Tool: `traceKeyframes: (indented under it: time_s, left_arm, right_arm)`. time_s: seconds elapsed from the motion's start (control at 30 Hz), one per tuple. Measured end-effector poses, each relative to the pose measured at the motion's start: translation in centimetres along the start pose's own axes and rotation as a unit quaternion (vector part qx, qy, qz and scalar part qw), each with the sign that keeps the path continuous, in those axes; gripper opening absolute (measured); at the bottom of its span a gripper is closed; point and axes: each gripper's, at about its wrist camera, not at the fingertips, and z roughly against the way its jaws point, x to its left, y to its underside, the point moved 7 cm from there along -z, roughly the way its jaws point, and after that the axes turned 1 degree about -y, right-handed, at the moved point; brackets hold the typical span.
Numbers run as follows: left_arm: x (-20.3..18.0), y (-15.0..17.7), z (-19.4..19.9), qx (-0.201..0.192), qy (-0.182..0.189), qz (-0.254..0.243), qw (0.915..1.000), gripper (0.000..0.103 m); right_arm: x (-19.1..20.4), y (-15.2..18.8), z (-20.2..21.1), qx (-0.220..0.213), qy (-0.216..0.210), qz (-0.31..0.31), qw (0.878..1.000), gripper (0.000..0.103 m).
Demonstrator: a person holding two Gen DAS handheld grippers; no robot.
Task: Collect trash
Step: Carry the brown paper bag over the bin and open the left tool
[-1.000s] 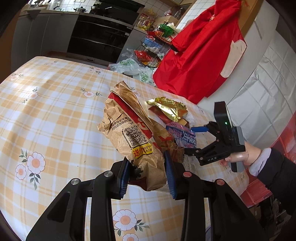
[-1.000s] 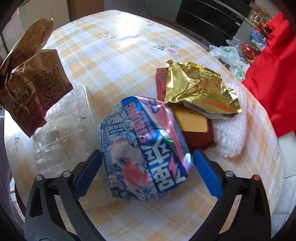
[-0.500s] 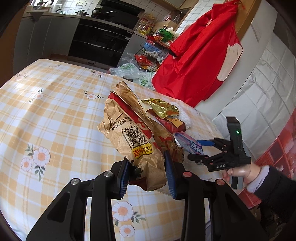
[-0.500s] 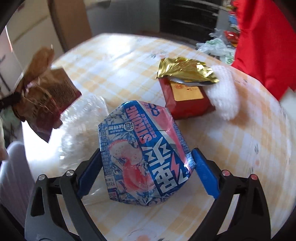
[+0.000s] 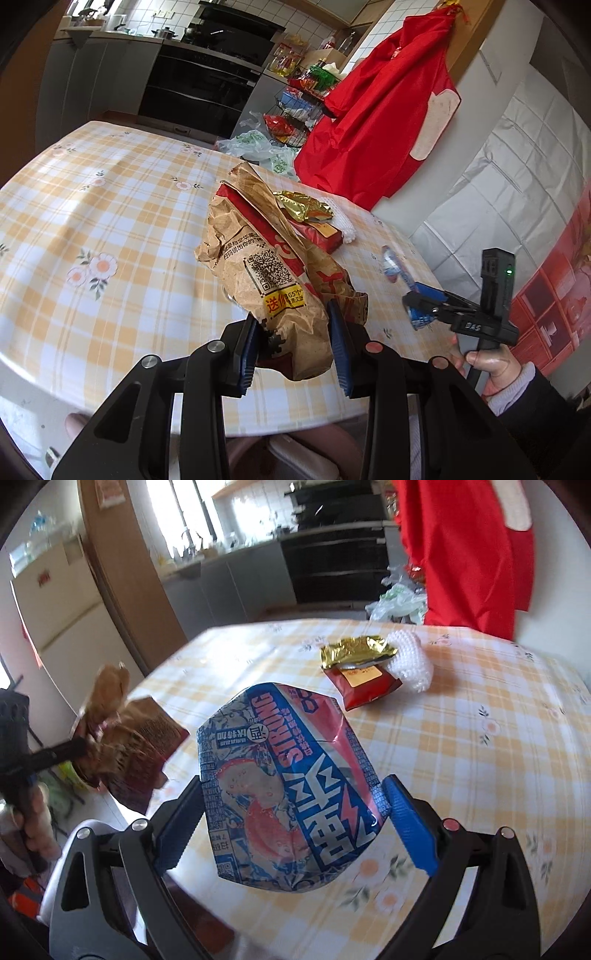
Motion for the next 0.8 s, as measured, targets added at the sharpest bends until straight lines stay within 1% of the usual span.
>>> traceKeyframes:
  time_s: [0.17,0.37,0.6,0.8]
  left_arm:
    - [-0.9,1.6,2.2,0.002,-0.008,-0.011,0.9999,0.034]
    - [-2.5,4.2,4.5,0.017,-0.005,-0.029,0.9994,0.034]
    - [-4.8,7.4,6.2,0.044,0.009,-0.053,0.9976,0.034]
    - [-6.4,10.0,6.7,0.071,0.024,-0.065,0.9951,0.034]
  right_arm:
    - [1.0,1.7,3.7,-0.032,-0.003,-0.028,0.999,0.093]
    - [2.3,3.4,7.6,-0.054,-0.002,-0.036,0.998,0.093]
    - [3.7,4.3,10.6,-0.075,-0.005,-0.035,0.997,0.093]
    - [4.6,4.7,12.0,-0.083,-0.011,-0.031,0.996,0.093]
